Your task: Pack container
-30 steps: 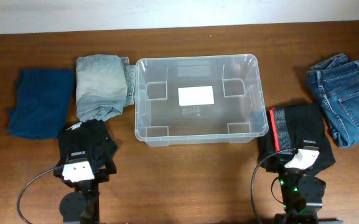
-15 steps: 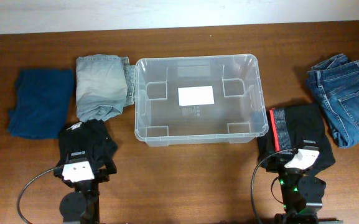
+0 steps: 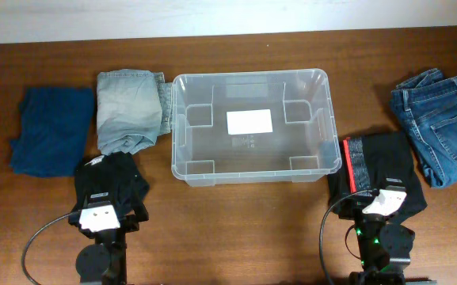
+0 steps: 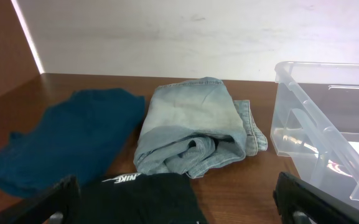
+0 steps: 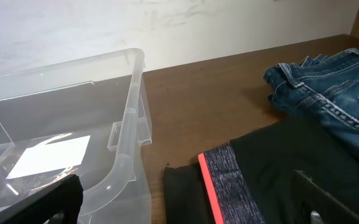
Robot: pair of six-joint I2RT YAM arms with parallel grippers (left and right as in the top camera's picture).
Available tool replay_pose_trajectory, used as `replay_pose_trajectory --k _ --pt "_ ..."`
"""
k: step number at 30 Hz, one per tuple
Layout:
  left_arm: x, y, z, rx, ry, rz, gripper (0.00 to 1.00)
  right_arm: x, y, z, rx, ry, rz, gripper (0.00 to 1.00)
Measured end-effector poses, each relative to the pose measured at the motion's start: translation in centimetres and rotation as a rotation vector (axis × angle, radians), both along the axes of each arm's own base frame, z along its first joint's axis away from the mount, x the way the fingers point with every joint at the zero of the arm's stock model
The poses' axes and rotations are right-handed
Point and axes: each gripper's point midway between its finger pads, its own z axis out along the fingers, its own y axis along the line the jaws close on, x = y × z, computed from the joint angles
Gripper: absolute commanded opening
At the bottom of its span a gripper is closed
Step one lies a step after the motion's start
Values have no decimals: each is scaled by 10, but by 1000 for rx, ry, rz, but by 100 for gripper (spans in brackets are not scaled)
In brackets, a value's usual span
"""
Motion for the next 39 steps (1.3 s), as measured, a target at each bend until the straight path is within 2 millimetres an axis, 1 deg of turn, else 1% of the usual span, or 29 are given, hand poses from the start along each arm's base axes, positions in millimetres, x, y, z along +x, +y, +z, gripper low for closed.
replay_pose_trajectory --k 9,12,16,19,21,23,26,28,29,31,33,37,38,39 --pt "1 -1 5 -1 -20 -9 99 0 0 0 0 0 0 99" --pt "2 -3 12 -1 -50 -19 99 0 0 0 0 0 0 99" --pt "2 -9 32 -1 -127 -51 99 0 0 0 0 0 0 99" --pt "0 -13 47 -2 -149 -77 99 0 0 0 0 0 0 98" --pt "-2 -15 63 -2 -152 -87 99 0 0 0 0 0 0 99" --pt "-4 -16 83 6 -152 -93 99 0 0 0 0 0 0 99" --pt "0 -16 110 37 -108 -98 99 0 0 0 0 0 0 99" --pt "11 -17 123 51 -52 -103 100 0 0 0 0 0 0 98" --pt "17 -17 126 53 -20 -105 99 0 0 0 0 1 0 99" --pt "33 -17 127 55 50 -113 99 0 0 0 1 0 0 99" --pt "52 -20 125 56 158 -138 99 0 0 0 1 1 1 99" --pt "95 -29 122 53 386 -208 99 0 0 0 1 1 1 99" --pt "104 -29 120 42 465 -225 99 0 0 0 1 0 1 98" --pt "114 -29 123 34 501 -236 99 0 0 0 0 -1 1 99"
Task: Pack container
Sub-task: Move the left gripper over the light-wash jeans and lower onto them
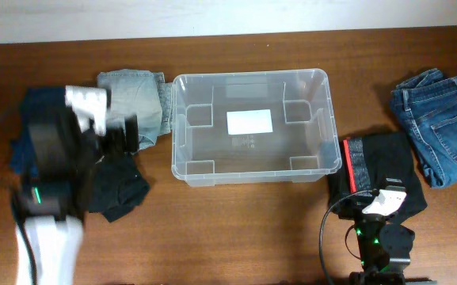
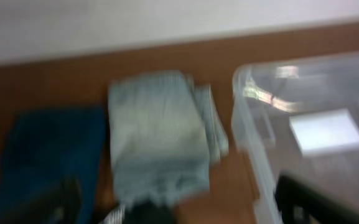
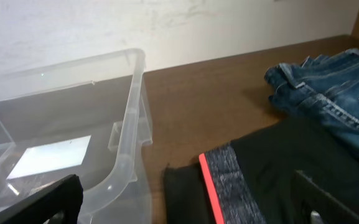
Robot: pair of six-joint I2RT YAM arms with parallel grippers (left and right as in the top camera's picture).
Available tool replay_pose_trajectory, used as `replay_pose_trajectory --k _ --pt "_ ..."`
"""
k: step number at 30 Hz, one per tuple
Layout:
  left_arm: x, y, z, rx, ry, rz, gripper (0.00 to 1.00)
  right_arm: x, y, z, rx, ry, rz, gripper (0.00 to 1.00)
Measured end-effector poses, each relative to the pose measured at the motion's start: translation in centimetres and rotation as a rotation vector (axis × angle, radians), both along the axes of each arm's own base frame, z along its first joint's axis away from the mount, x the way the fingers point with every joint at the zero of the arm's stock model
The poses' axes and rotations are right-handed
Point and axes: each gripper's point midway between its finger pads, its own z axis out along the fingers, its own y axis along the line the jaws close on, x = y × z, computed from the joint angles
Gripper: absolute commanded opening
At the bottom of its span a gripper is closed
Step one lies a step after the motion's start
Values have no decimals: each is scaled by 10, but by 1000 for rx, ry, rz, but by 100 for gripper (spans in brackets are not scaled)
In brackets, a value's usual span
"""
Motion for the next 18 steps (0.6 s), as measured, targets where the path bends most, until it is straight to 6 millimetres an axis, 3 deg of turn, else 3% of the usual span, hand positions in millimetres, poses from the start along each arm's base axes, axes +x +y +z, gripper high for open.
replay_pose_trajectory --k 3,6,10,13,18 --pt "31 9 14 -32 117 -8 99 0 0 0 0 0 0 99" --pt "48 22 31 -72 194 2 99 0 0 0 0 1 0 99" --pt "71 42 66 -93 156 28 99 0 0 0 0 1 0 99" --pt "73 48 78 -95 129 38 99 0 0 0 1 1 0 99" --pt "62 47 67 -102 196 46 99 0 0 0 0 1 0 99"
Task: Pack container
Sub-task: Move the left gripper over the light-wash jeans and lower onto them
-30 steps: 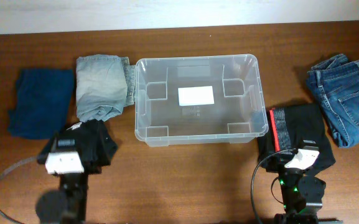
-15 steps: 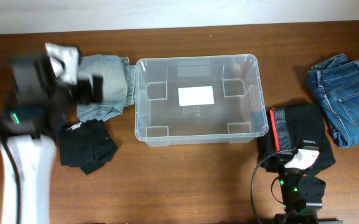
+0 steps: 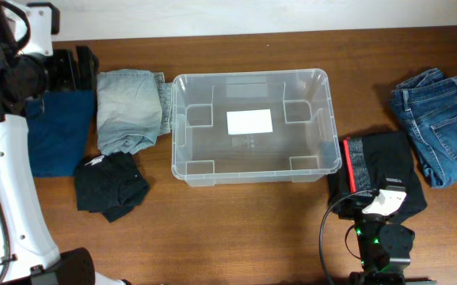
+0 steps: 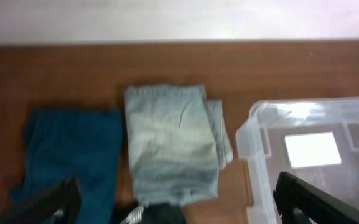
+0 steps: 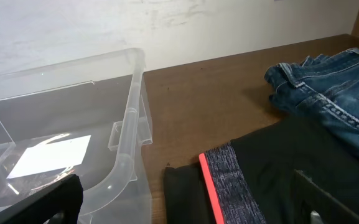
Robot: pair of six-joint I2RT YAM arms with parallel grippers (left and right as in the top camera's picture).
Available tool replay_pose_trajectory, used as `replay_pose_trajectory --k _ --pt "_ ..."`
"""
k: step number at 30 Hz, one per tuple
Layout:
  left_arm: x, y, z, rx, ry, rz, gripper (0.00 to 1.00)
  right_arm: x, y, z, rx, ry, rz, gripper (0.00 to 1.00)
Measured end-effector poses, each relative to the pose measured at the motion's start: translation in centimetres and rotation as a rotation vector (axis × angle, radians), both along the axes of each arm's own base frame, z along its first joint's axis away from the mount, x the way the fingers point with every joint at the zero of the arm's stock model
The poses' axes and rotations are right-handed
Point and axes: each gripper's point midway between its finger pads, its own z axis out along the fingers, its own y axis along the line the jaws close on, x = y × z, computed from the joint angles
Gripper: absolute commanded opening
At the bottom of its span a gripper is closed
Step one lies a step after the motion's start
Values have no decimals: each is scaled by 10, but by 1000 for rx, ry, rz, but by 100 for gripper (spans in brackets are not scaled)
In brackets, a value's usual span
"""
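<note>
The clear plastic container (image 3: 248, 127) stands empty mid-table, a white label on its floor. To its left lie folded light denim (image 3: 125, 111), a teal cloth (image 3: 54, 131) and a black Nike garment (image 3: 111, 184). My left gripper (image 3: 80, 66) hangs open and empty, raised at the back left corner. In the left wrist view the light denim (image 4: 170, 143) and teal cloth (image 4: 73, 149) lie well below the gripper (image 4: 179, 211). My right gripper (image 5: 191, 208) is open over black shorts with a red stripe (image 5: 272, 174). Blue jeans (image 3: 438, 123) lie at the far right.
The left arm's white links (image 3: 2, 174) run down the left edge of the table. The right arm's base (image 3: 378, 245) sits at the front edge. A pale wall (image 5: 167, 25) closes off the back of the table.
My left gripper has moved from above the light denim and black garment to the back left corner. It is still open and empty. The right arm and the clothes have not moved.
Both grippers first rested open at the front edge, the left over the black Nike garment, the right over the black shorts. Then the left arm was raised above the left-hand clothes, and now it is at the back left. No garment has moved.
</note>
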Motion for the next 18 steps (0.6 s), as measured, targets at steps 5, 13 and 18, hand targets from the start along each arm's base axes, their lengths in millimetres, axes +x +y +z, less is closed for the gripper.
replay_pose_trajectory --k 5,13,18 --pt "2 6 -13 -8 47 42 99 0 0 0 0 0 0 99" --pt "30 16 -89 -77 247 109 99 0 0 0 0 0 0 98" --pt "47 22 -157 -105 398 122 99 0 0 0 0 0 0 99"
